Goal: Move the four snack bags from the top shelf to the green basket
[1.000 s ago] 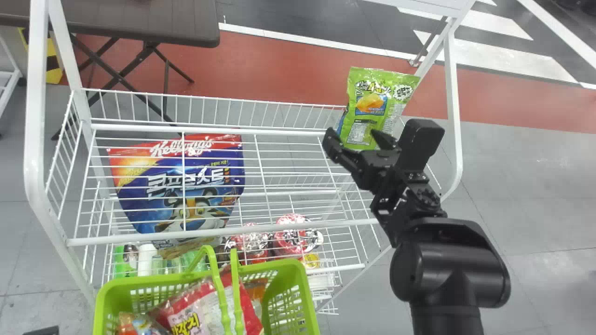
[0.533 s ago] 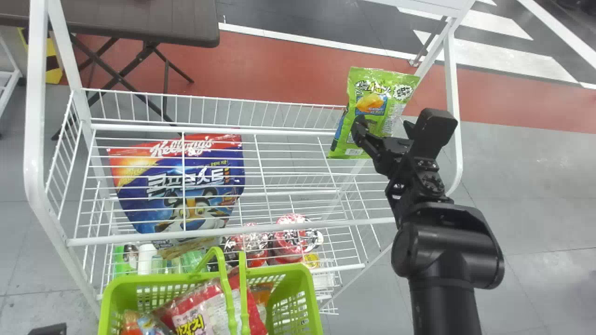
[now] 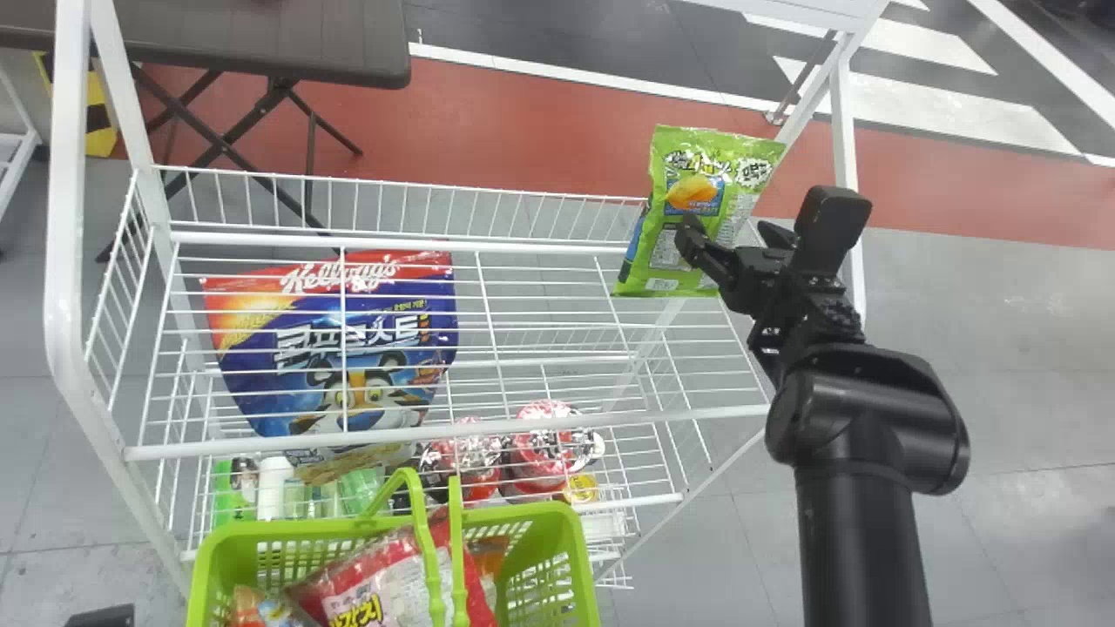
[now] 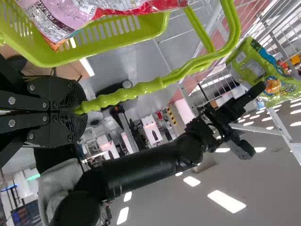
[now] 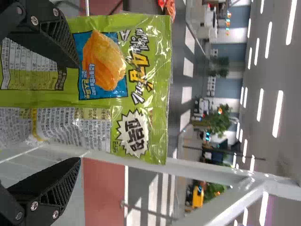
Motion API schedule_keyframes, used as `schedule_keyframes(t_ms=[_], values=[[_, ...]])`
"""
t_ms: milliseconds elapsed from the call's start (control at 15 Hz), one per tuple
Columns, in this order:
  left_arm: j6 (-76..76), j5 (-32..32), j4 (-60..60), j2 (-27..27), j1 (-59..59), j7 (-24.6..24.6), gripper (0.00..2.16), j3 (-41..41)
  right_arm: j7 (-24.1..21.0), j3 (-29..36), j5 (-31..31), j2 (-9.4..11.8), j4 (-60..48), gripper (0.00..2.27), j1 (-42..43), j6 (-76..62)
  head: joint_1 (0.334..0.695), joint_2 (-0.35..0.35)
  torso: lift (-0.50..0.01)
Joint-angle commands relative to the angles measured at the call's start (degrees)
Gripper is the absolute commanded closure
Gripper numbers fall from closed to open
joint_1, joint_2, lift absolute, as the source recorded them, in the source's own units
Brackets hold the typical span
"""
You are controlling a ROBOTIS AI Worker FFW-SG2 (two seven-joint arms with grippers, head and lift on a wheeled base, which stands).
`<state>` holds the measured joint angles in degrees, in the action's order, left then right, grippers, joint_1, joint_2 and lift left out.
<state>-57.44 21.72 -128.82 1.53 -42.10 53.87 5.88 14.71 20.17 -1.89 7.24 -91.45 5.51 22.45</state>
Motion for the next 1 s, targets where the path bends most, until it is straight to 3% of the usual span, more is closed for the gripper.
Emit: schedule_keyframes(t_ms=[0,67,133,200,333,533,733,933], values=[[-0.18,-0.18,0.15,-0.04,0.00,-0.17,1.43,0.01,1.81,0.04,-0.48,0.31,1.63,0.42,1.17,0.72,0.695,-0.350,0.000],[-0.18,-0.18,0.15,-0.04,-0.09,-0.17,1.43,0.01,3.22,-0.13,-1.09,0.49,1.98,0.95,1.52,1.42,0.695,-0.350,0.000],[-0.18,-0.18,0.15,-0.04,-0.18,-0.17,1.43,0.01,3.48,-0.31,-1.27,0.40,2.07,1.79,1.52,1.42,0.695,-0.350,0.000],[-0.18,-0.27,-0.03,-0.04,-0.26,-0.17,1.43,0.01,3.66,-0.04,-0.83,0.49,2.16,2.04,1.52,1.60,0.695,-0.350,0.000],[-0.18,-0.27,-0.21,0.05,-0.35,-0.17,1.43,0.09,4.45,0.04,-0.48,0.49,1.89,2.18,0.82,0.89,0.695,-0.350,0.000],[-0.88,-0.27,-0.29,0.14,-0.44,-0.17,1.43,0.01,5.32,1.45,0.75,0.40,-0.66,2.19,-1.65,1.07,0.695,-0.350,0.000],[-0.88,-0.80,-0.03,0.23,-0.09,-0.87,1.43,-0.35,5.41,2.33,4.44,0.23,-8.92,2.19,-7.36,1.60,0.695,-0.350,0.000],[-0.88,-0.54,-0.38,0.32,-0.26,-0.61,1.43,-0.78,6.82,3.82,7.96,-0.04,-20.52,2.19,-11.49,10.56,0.695,-0.350,0.000]])
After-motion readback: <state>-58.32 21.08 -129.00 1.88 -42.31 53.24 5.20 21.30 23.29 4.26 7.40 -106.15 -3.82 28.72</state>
